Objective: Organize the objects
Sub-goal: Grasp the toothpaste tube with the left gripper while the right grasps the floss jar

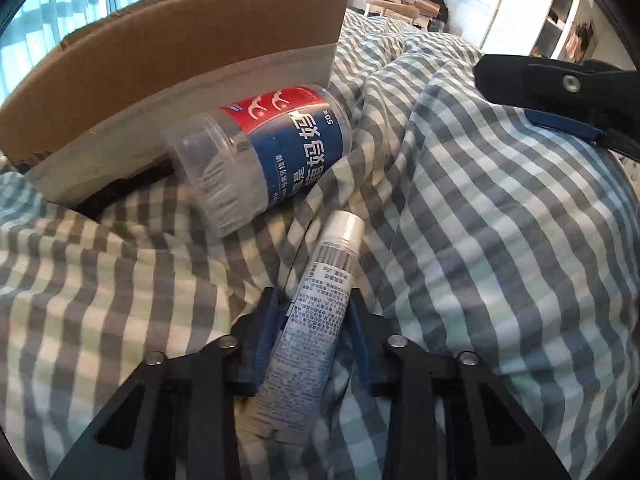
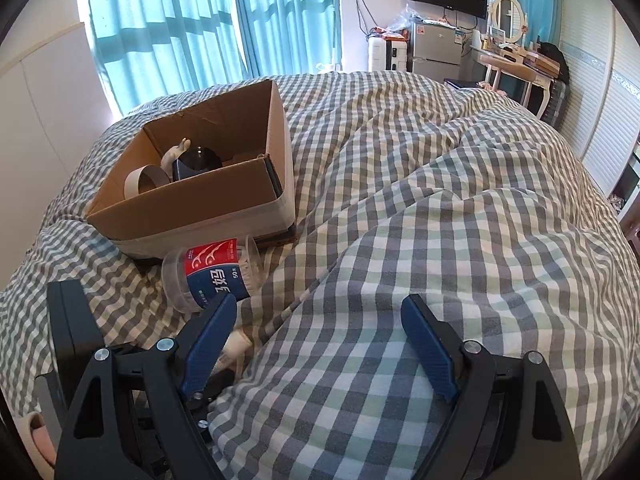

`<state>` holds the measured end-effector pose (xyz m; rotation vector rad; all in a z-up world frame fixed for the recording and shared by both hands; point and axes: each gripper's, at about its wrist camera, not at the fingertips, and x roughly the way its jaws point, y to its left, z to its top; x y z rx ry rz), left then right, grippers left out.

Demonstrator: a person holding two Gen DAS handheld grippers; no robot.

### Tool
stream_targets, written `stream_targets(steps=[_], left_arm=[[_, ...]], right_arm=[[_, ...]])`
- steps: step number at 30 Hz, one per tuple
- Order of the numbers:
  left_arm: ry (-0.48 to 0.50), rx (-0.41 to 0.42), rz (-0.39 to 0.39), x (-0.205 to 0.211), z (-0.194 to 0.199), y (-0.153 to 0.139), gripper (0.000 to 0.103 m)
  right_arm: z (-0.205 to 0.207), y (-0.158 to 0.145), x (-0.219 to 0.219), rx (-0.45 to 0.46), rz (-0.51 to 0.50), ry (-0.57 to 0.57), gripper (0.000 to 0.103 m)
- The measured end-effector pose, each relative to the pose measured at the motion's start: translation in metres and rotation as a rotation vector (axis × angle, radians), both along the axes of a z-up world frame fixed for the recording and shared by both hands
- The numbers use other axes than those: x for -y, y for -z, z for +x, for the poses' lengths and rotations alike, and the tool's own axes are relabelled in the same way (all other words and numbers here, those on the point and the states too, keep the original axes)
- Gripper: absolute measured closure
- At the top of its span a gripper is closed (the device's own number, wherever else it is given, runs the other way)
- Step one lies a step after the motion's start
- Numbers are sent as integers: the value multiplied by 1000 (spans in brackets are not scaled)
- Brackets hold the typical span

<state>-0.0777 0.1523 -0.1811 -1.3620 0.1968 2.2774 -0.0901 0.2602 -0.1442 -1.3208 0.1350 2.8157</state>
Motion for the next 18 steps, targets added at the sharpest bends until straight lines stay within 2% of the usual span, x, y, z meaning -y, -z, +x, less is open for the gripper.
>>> stream_targets(steps=[3, 7, 11, 13, 18], left_arm=[[-38, -37, -17, 9, 11, -19, 79], [-116, -61, 46, 38, 18, -53, 82], [-205, -122, -29, 62, 10, -76, 82], [-235, -146, -60, 75, 11, -80, 82], [-295, -173, -68, 104, -12, -84, 82]], right_arm=[[0, 1, 1, 2, 8, 0, 19], [-2, 0, 4, 3, 18, -11, 19], [-5, -2, 17, 0, 27, -61, 17], [-10, -3, 32, -2, 38, -104, 10], [-27, -1, 64, 1, 24, -190, 6]])
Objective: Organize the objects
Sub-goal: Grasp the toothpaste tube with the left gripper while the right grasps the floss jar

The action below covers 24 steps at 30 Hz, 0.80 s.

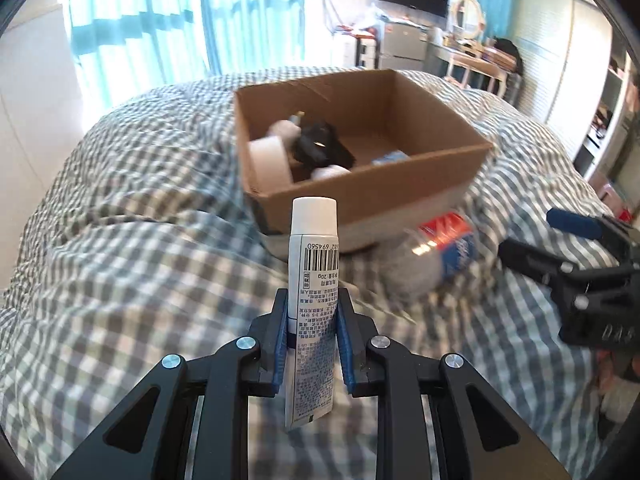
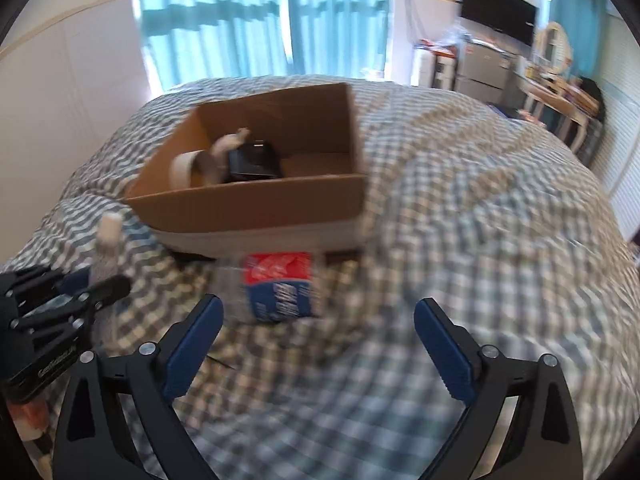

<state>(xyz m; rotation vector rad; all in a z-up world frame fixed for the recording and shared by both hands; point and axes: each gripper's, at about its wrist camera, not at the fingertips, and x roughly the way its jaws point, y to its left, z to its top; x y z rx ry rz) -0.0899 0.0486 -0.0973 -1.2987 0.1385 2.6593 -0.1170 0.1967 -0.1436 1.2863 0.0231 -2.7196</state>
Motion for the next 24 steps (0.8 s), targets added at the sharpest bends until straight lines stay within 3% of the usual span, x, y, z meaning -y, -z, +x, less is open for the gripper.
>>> stream_targets(steps=[8, 15, 19, 24], left_arm=[[-44, 36, 33, 17, -21, 21, 82], [-79, 122, 66, 28, -34, 46, 82], [-64, 137, 31, 21, -35, 54, 81], [-54, 213, 26, 20, -43, 68, 80]], right_arm=[[-47, 41, 40, 127, 41, -44, 6], [-66, 66, 52, 141, 195, 15, 5], [-75, 81, 37, 211, 69, 41, 5], [-69, 81, 38, 188, 59, 21, 11]])
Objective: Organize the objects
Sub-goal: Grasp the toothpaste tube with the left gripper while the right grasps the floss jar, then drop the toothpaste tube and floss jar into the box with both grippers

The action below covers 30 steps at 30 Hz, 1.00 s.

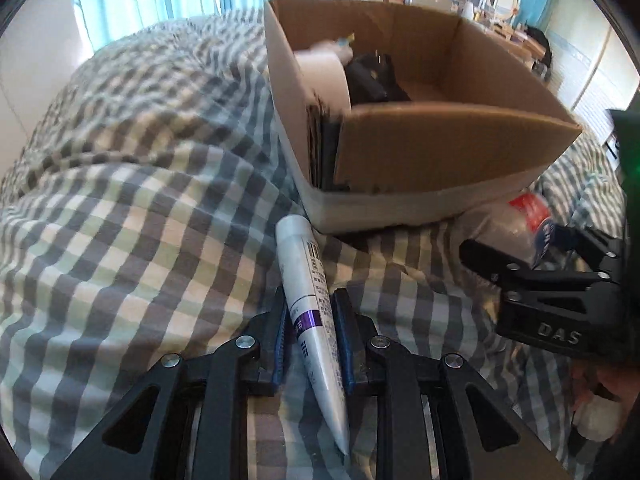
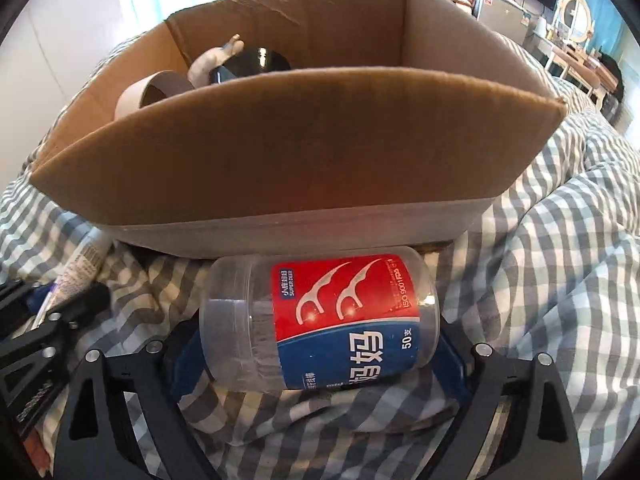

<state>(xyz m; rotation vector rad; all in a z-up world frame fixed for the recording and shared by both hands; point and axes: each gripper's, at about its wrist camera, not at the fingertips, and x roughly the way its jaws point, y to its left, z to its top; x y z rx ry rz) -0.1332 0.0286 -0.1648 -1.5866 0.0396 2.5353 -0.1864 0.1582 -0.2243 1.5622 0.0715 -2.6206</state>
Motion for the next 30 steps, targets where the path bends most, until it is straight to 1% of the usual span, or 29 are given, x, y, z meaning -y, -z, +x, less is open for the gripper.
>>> stream_targets(steps=[2, 4, 8, 11, 14, 19, 20, 22, 23, 26, 30], left_arm=[[1, 29, -17, -2, -2, 5, 80], [2, 29, -27, -3, -1, 6, 80], [5, 8, -30, -3, 6, 3, 80], [10, -17, -26, -3, 13, -3, 86], [3, -38, 0, 1, 22, -12, 88], [11, -89, 40, 5, 43, -33, 88], [16, -107, 48, 5, 50, -40, 88], [20, -124, 53, 5, 56, -51, 88], [22, -137, 53, 5, 63, -58, 88], [24, -169, 57, 7, 71, -74, 88], [24, -229, 75, 7, 72, -103, 88]], right_arm=[[5, -2, 1, -17, 2, -5, 11], [10, -5, 1, -31, -3, -12, 11], [21, -10, 2, -57, 6, -24, 11], [31, -17, 1, -75, -6, -29, 11], [44, -31, -7, -114, -16, -25, 11], [68, -55, -12, -165, -34, -17, 11], [73, -59, -4, -175, -32, -18, 11], [84, -69, -2, -198, -29, -21, 11], [77, -81, -7, -205, -29, -22, 11], [77, -93, -9, -240, -27, -23, 11], [92, -119, -6, -292, -9, -34, 11]])
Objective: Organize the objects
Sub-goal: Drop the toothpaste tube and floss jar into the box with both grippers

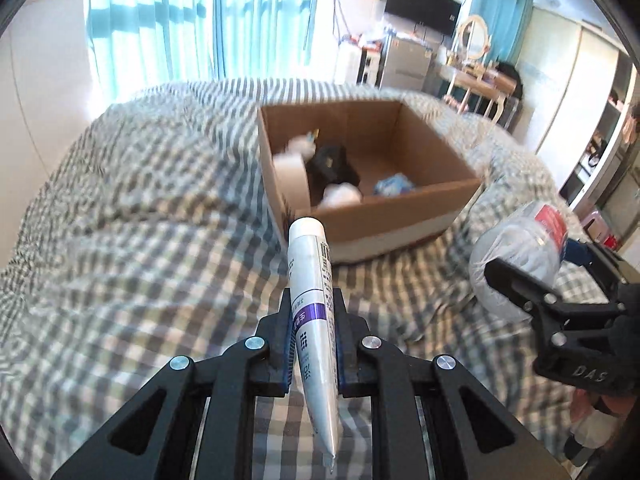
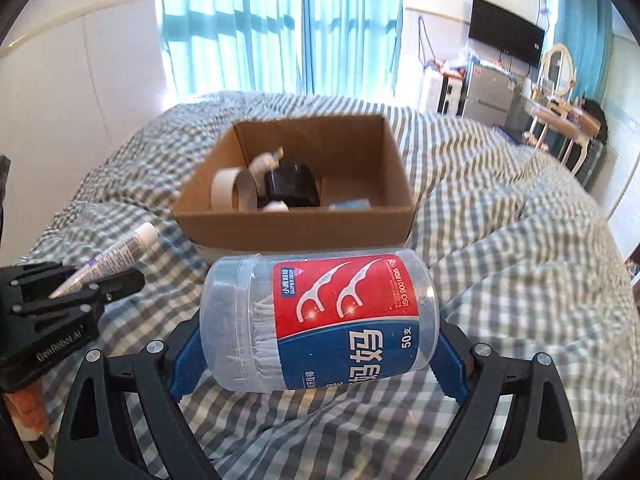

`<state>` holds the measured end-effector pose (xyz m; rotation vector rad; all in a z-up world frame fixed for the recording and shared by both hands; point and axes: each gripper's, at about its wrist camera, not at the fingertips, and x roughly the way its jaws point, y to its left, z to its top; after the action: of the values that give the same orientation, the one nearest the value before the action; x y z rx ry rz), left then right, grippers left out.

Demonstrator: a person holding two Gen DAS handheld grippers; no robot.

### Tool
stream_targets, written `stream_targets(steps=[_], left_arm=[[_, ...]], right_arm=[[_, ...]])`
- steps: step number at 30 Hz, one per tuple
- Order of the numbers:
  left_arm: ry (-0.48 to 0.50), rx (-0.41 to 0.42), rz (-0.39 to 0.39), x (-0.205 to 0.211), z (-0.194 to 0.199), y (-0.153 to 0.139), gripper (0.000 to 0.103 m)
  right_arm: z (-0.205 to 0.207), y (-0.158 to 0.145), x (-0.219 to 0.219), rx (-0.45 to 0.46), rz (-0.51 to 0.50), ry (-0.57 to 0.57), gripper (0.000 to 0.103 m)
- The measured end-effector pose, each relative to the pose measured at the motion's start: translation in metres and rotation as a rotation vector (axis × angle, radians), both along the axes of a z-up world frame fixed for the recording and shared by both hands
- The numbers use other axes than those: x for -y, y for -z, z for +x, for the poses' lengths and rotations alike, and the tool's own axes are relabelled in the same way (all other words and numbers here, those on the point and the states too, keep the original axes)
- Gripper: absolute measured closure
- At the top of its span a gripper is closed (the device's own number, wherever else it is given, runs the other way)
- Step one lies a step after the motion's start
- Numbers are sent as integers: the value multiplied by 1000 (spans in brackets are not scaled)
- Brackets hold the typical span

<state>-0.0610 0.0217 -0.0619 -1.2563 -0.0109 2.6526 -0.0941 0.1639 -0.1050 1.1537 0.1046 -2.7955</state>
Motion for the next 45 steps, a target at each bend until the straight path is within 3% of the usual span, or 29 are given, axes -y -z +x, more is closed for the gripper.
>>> stream_targets(steps=[9, 17, 24, 32, 38, 45], left_arm=[[29, -131, -7, -9, -18, -66, 88], [40, -192, -5, -15, -79, -80, 88], [55, -146, 45, -19, -145, -55, 88], [174, -87, 80, -26, -197, -10, 88], [226, -64, -7, -44, -215, 12, 88], [232, -14, -15, -50, -224, 31, 87]], right_arm=[[-8, -61, 2, -121, 55, -27, 11], [-62, -86, -9, -151, 22, -24, 11], [-135, -72, -8, -101, 12, -33, 11], [-213, -22, -9, -24, 86, -106, 11], [-234, 0, -3, -34, 151, -186, 11], [-235, 17, -6, -19, 117, -212, 11]])
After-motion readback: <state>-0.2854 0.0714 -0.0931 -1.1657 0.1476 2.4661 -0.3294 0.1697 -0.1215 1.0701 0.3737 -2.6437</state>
